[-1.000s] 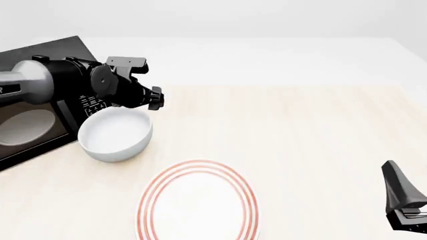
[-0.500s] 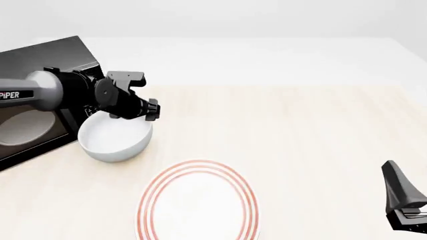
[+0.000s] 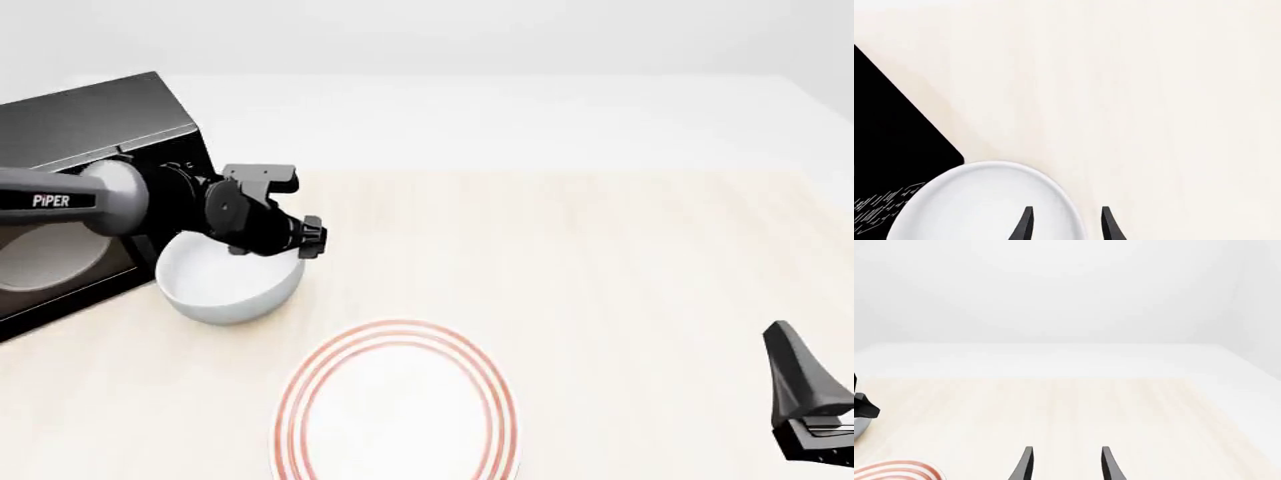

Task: Put the white bowl to the right of the plate.

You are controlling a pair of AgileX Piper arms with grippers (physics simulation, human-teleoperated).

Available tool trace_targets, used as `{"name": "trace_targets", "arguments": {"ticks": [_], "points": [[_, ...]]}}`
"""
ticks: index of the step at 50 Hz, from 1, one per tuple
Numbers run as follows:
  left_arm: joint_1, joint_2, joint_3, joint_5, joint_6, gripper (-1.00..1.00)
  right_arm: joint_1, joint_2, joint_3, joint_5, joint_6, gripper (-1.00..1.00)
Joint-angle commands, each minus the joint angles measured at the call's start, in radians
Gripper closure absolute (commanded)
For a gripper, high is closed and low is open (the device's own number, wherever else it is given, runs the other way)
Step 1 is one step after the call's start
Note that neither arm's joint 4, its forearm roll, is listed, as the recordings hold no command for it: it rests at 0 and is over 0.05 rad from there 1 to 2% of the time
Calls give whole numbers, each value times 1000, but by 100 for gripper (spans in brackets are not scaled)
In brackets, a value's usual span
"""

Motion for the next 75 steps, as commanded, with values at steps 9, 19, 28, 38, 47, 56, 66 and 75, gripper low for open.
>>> {"name": "trace_targets", "arguments": {"ticks": [9,19,28,38,47,56,66,75], "points": [[4,50,34,-58,-12,-100,0,0,0,0,0,-100],[1,60,42,-77,-26,-100,0,0,0,0,0,-100],[6,65,37,-80,-1,100,0,0,0,0,0,-100],[9,56,2,-33,30,100,0,0,0,0,0,-100],[-48,47,-171,98,71,100,0,0,0,0,0,-100],[-85,22,-306,215,127,100,0,0,0,0,0,-100],[-130,12,-454,348,189,100,0,0,0,0,0,-100],[-139,35,-598,450,244,100,0,0,0,0,0,-100]]}}
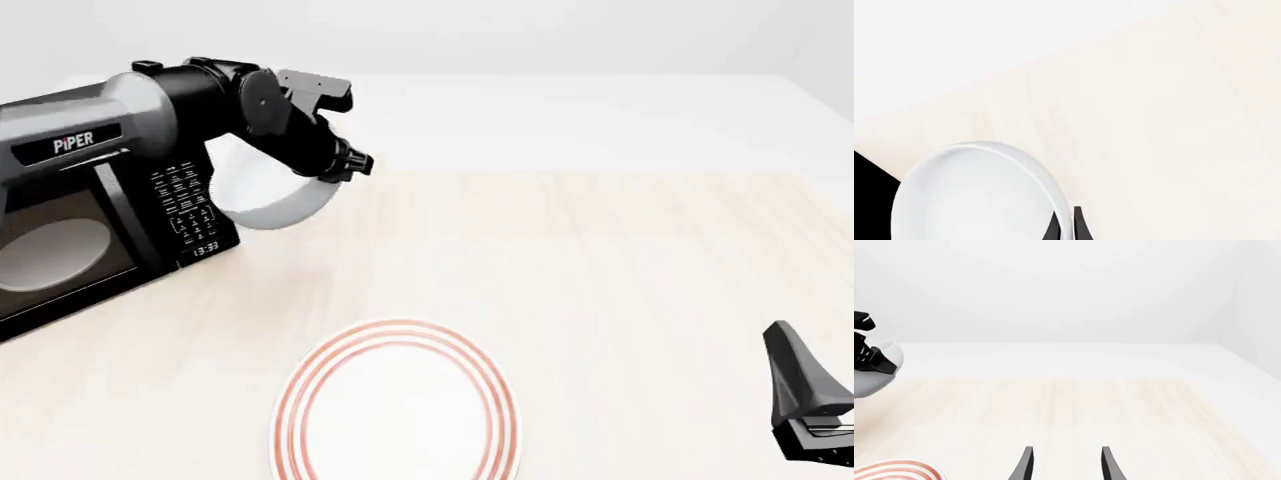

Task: Put the white bowl to the right of the plate.

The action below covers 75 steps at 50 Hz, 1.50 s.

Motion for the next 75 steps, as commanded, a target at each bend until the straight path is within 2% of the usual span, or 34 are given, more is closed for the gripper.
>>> {"name": "trace_targets", "arguments": {"ticks": [1,8,14,17,19,20,23,24,31,39,47,52,56,60,66,75], "points": [[-28,10,-186,129,79,100,0,0,0,0,0,-100],[-63,41,-322,206,120,100,0,0,0,0,0,-100],[-124,117,-517,308,141,100,0,0,0,0,0,-100],[-146,140,-556,329,148,100,0,0,0,0,0,-100],[-166,172,-615,357,152,100,0,0,0,0,0,-100],[-195,207,-676,387,155,100,0,0,0,0,0,-100],[-195,211,-684,391,156,100,0,0,0,0,0,-100],[-232,263,-788,443,156,100,0,0,0,0,0,-100],[-305,446,-1133,615,171,100,0,0,0,0,0,-100],[-400,543,-1209,617,158,100,0,0,0,0,0,-100],[-451,581,-1212,595,141,100,0,0,0,0,0,-100],[-499,498,-1005,468,128,100,0,0,0,0,0,-100],[-530,463,-916,409,112,100,0,0,0,0,0,-100],[-582,401,-753,311,80,100,0,0,0,0,0,-100],[-631,344,-569,197,48,100,0,0,0,0,0,-100],[-672,339,-493,116,18,100,0,0,0,0,0,-100]]}}
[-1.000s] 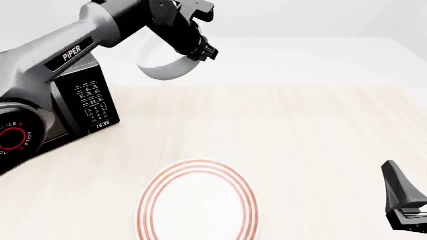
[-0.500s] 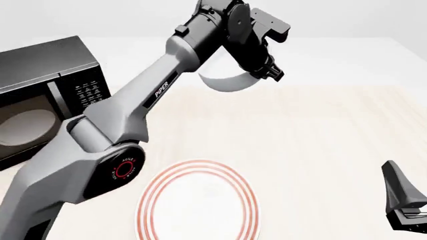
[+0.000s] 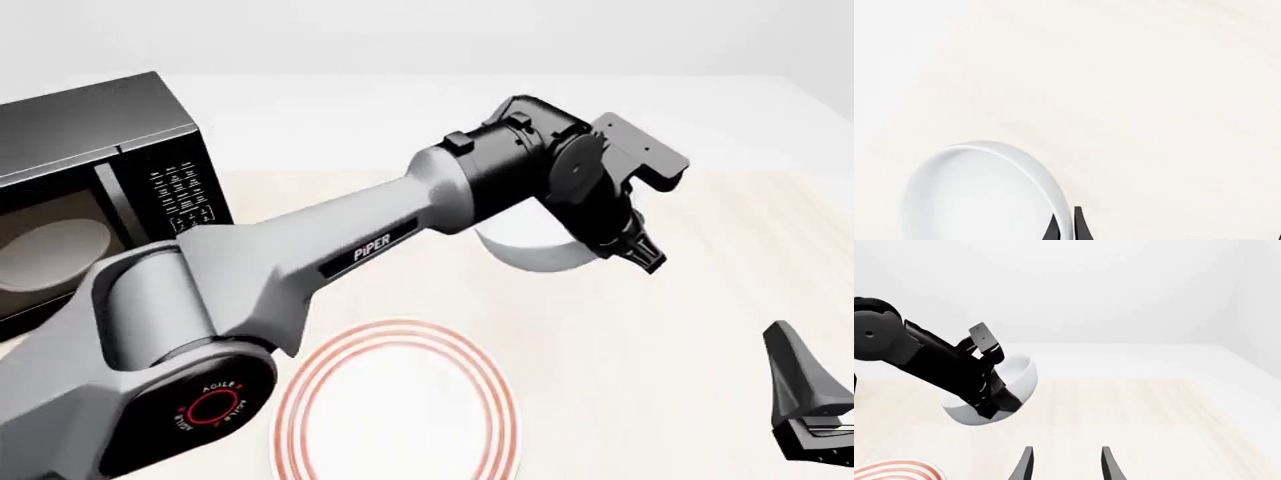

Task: Put the white bowl to the right of the plate.

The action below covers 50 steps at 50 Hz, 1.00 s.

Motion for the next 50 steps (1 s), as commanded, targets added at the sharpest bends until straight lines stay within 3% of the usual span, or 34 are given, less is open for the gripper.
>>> {"name": "trace_targets", "arguments": {"ticks": [1,15,23,50], "points": [[-78,-54,180,-143,-48,100,0,0,0,0,0,-100],[-124,-77,294,-253,-89,100,0,0,0,0,0,-100],[-138,-53,275,-268,-95,100,0,0,0,0,0,-100],[-200,-55,404,-414,-180,100,0,0,0,0,0,-100]]}}
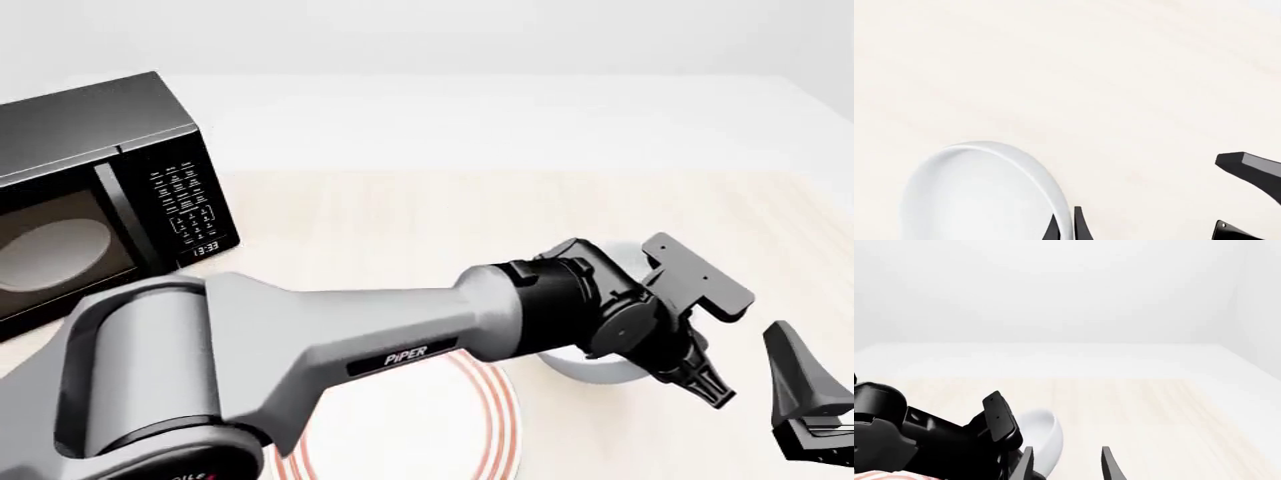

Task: Put the white bowl to the right of the plate.

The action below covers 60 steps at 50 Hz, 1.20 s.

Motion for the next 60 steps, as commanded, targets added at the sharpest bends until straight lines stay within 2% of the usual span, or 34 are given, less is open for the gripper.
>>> {"name": "trace_targets", "arguments": {"ticks": [1,28,37,43,45,46,53,54,58,60], "points": [[-22,-11,51,-62,-18,100,0,0,0,0,0,-100],[-48,-21,152,-170,-85,100,0,0,0,0,0,-100],[-48,-9,148,-178,-89,100,0,0,0,0,0,-100],[-13,25,88,-153,-71,100,0,0,0,0,0,-100],[-24,16,113,-168,-89,100,0,0,0,0,0,-100],[-19,21,104,-165,-84,-100,0,0,0,0,0,-100],[-20,-11,104,-174,-122,-100,0,0,0,0,0,-100],[-7,-14,82,-166,-132,-100,0,0,0,0,0,-100],[-12,-49,99,-172,-187,-100,0,0,0,0,0,-100],[-10,-62,97,-163,-178,-100,0,0,0,0,0,-100]]}}
